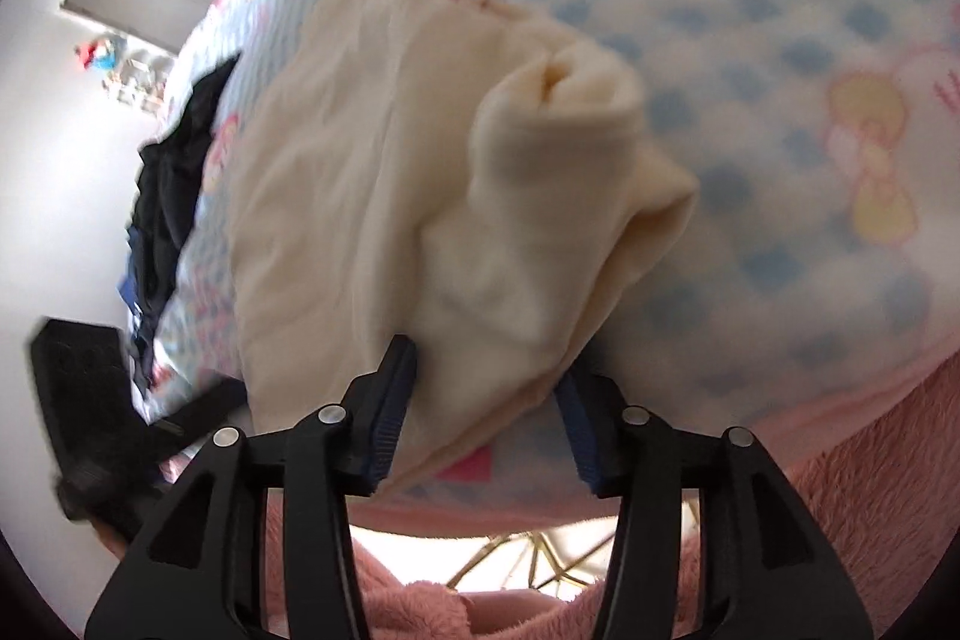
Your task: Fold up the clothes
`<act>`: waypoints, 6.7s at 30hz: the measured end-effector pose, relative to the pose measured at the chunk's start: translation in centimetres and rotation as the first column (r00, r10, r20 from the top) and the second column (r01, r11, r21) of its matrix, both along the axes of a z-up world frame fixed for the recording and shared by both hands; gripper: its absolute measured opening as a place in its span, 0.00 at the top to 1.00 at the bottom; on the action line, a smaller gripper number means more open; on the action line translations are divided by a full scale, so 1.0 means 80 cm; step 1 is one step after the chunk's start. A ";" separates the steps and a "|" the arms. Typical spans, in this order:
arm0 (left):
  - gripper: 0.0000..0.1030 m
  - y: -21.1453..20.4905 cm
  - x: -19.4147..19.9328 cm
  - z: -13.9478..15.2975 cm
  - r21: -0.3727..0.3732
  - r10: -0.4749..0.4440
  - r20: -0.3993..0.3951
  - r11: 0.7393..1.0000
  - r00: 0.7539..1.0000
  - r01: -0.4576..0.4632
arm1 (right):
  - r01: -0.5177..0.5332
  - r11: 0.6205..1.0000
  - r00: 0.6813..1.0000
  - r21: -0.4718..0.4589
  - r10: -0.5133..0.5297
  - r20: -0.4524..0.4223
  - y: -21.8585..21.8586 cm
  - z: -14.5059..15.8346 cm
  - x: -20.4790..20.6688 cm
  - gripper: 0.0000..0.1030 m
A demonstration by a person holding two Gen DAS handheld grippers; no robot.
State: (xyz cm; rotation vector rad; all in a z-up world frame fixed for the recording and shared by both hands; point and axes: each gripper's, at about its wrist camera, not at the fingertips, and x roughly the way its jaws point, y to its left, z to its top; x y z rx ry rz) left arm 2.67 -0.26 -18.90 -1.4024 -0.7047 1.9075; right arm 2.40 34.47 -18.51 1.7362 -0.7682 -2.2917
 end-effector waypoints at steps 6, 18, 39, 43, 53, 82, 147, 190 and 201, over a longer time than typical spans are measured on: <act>0.58 0.032 -0.018 0.022 -0.091 -0.068 -0.124 0.994 0.990 0.056 | 0.006 1.000 0.999 0.024 -0.005 -0.039 -0.005 0.005 0.001 0.51; 0.56 0.086 -0.019 -0.007 -0.281 -0.210 -0.136 0.945 0.968 0.166 | 0.008 0.998 0.999 0.058 -0.006 -0.037 0.009 0.007 0.007 0.52; 0.24 0.002 -0.135 -0.019 -0.199 0.077 -0.120 0.975 0.990 -0.100 | 0.030 0.999 0.999 -0.010 -0.031 -0.042 0.009 -0.011 0.005 0.40; 0.17 0.020 -0.144 -0.027 -0.238 0.008 -0.112 0.971 0.994 -0.035 | 0.034 0.999 0.999 -0.018 -0.035 -0.034 0.014 -0.012 0.005 0.38; 0.17 0.024 -0.156 -0.012 -0.363 0.016 -0.238 0.926 0.971 -0.104 | 0.026 0.999 0.999 -0.024 -0.027 -0.038 0.009 -0.013 0.004 0.35; 0.71 0.058 -0.172 -0.007 -0.335 -0.147 -0.164 0.938 0.976 0.085 | -0.026 0.999 0.989 0.032 0.030 -0.144 -0.017 0.020 -0.014 0.80; 0.68 0.026 -0.037 0.016 -0.093 -0.048 -0.116 0.995 0.992 0.038 | -0.049 0.997 0.965 0.055 0.061 -0.255 -0.007 0.075 -0.031 0.79; 0.51 -0.035 -0.021 -0.065 -0.031 0.016 0.094 0.999 0.995 -0.014 | -0.212 0.975 0.975 -0.074 0.205 -0.086 -0.038 -0.025 -0.069 0.43; 0.45 -0.018 -0.029 -0.071 -0.059 -0.001 0.084 0.998 0.996 0.006 | -0.223 0.960 0.973 -0.168 0.210 -0.096 -0.041 -0.021 -0.066 0.57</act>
